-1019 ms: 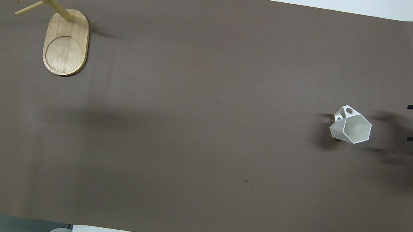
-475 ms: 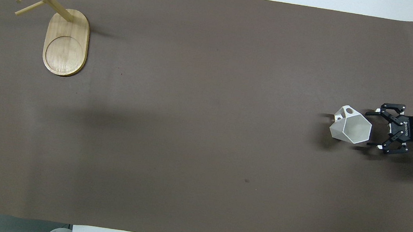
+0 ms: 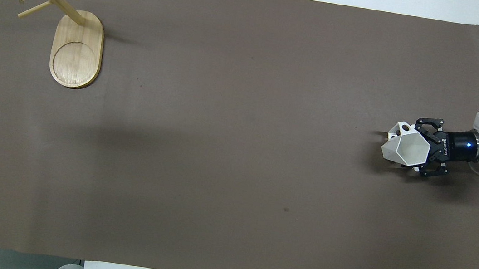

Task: Hang cup on rack
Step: 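Lift the white mug with the right gripper toward the table center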

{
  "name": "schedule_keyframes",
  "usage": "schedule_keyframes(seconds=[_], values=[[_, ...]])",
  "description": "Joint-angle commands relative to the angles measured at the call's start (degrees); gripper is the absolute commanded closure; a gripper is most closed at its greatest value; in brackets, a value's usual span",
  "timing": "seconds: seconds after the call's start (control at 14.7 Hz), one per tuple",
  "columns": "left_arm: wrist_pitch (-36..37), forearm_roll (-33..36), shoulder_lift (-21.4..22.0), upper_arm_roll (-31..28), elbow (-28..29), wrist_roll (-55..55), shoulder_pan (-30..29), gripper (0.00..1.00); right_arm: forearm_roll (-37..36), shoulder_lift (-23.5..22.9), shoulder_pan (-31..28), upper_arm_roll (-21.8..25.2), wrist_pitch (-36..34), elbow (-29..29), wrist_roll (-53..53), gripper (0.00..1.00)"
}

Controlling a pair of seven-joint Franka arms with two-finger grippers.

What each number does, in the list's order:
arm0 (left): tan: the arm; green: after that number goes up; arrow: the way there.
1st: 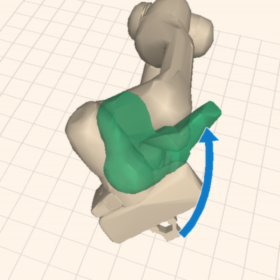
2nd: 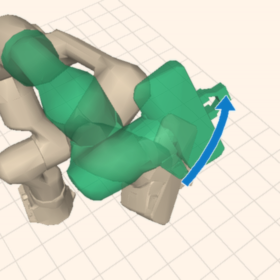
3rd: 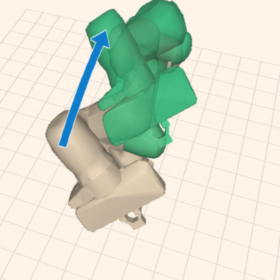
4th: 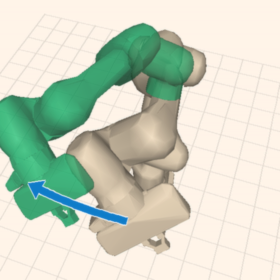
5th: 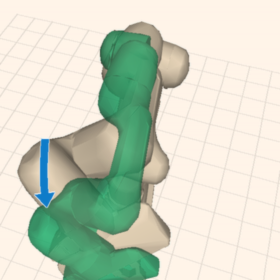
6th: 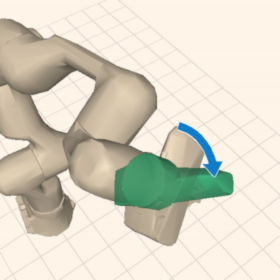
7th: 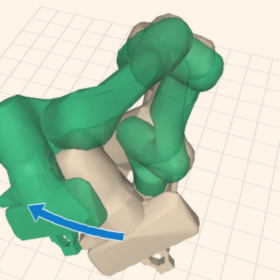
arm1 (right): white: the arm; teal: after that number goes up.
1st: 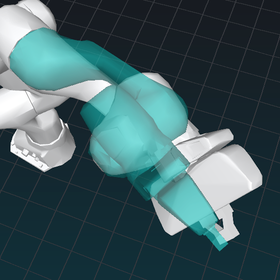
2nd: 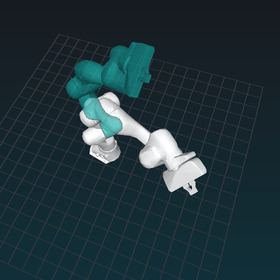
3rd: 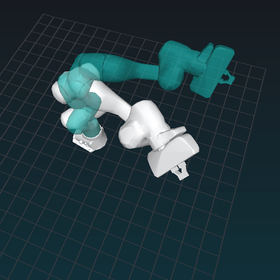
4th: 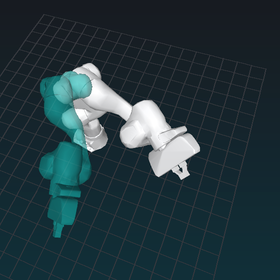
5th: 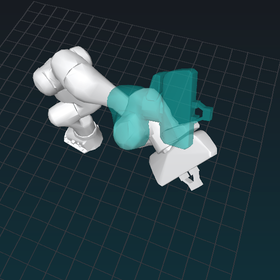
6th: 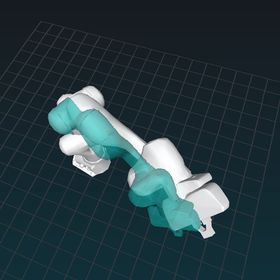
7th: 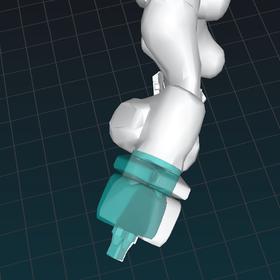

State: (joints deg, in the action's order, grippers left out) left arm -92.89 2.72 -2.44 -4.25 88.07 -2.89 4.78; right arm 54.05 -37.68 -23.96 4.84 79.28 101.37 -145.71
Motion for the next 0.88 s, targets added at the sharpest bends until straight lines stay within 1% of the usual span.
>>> schedule_keyframes(seconds=[0.0, 0.27, 0.41, 0.48, 0.54, 0.61, 0.68, 0.81], values=[[-0.6, -0.4, 1.3, 0.1, 1.7, -0.2, -0.4, 0.00, 1.3, 2.6, 0.2, -0.2, 0.9, 4.7, -1.6, 0.00], [-0.6, -0.4, 1.3, 0.1, 1.7, -0.1, -0.4, 0.00, 1.3, 4.5, 0.9, -0.1, 0.9, 7.6, -1.6, 0.00], [-0.6, -0.4, 1.3, 0.1, 1.7, -0.1, -0.3, 0.00, 1.3, 4.5, 1.6, -0.2, 1.1, 7.6, -1.5, 0.00], [-0.6, -0.4, 1.3, 0.1, 1.7, -0.2, -0.3, 0.00, 1.4, 4.5, 2.1, -0.2, 1.3, 7.5, -1.2, 0.06], [-0.6, -0.4, 1.3, 0.1, 1.7, -0.1, -0.4, 0.00, 1.4, 4.5, 2.7, -0.2, 1.2, 7.3, -1.2, 0.25], [-0.6, -0.4, 1.3, 0.1, 1.7, -0.1, -0.4, 0.00, 1.5, 4.5, 2.7, -0.1, 1.3, 7.3, -1.1, 0.49], [-0.6, -0.4, 1.3, 0.1, 1.7, -0.2, -0.4, 0.00, 2.2, 4.5, 2.8, -0.1, 1.4, 7.2, -0.8, 0.63], [-0.6, -0.4, 1.3, 0.1, 1.7, -0.2, -0.4, 0.00, 2.6, 4.5, 2.9, -0.2, 1.5, 7.2, 0.2, 0.74]])
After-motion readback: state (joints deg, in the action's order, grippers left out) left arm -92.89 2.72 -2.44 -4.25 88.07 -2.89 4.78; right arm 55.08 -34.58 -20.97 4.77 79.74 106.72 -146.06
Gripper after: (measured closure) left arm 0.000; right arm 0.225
